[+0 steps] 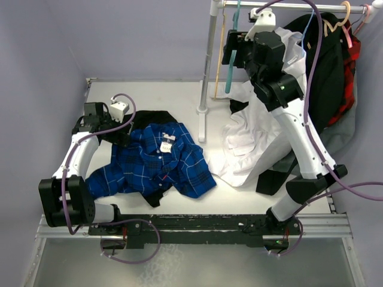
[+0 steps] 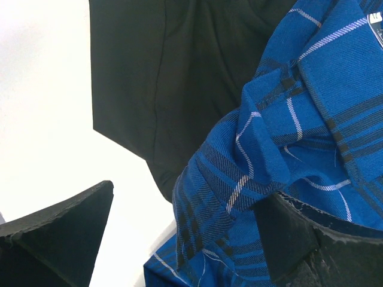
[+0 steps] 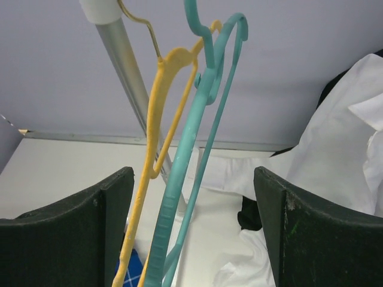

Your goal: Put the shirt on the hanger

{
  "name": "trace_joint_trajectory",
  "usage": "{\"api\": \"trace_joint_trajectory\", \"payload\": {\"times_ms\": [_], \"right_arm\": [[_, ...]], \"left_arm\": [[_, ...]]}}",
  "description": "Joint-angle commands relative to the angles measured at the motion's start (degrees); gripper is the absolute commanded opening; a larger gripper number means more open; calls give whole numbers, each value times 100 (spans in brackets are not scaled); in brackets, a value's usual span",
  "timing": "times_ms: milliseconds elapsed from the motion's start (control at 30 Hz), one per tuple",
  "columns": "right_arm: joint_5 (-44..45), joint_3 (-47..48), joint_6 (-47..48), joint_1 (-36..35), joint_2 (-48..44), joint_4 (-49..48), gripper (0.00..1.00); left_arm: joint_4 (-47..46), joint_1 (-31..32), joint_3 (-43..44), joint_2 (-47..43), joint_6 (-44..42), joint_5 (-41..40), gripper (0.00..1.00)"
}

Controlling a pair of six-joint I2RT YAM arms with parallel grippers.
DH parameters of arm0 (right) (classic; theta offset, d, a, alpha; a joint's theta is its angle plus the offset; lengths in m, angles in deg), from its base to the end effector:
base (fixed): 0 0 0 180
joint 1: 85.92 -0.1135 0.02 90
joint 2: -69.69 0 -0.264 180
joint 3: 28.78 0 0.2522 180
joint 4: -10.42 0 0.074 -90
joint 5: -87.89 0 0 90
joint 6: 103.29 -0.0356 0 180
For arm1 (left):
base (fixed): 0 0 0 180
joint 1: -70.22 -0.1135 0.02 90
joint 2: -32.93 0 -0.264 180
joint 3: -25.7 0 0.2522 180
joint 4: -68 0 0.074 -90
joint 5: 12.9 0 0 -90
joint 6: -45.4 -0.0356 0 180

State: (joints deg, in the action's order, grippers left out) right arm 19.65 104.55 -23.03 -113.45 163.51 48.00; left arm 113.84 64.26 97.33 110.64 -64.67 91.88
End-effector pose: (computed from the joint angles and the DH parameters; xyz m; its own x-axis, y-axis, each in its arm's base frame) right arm 0.3069 0.1451 0.5410 0.0124 0.1836 -0.9829 -0.1043 0.9779 0.1814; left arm 0.2809 0.0202 0.2594 -0.7161 0.2589 -0.6482 0.3214 0.9467 0.0230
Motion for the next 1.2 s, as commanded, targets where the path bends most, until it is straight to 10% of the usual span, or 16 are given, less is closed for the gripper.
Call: {"api": "trace_joint_trajectory", "payload": {"times_ms": [0,600,667,867,1167], "right_arm": [[-75,-199,-190,178,-197,-456,80],[-717,-231,-422,644,298,-760,72],[-690,-83,-340,644,424,-735,65],[-627,318,-250,652,662,-551,0],[-874,-372,50,652,-152,-701,0]], "left_arm": [[-176,16,8,-101,65,134,100],[-219,16,-63,4,54,130,100],[-219,16,-51,18,56,143,100],[-187,16,-37,25,56,177,97],[685,15,443,-472,-386,1465,68]]}}
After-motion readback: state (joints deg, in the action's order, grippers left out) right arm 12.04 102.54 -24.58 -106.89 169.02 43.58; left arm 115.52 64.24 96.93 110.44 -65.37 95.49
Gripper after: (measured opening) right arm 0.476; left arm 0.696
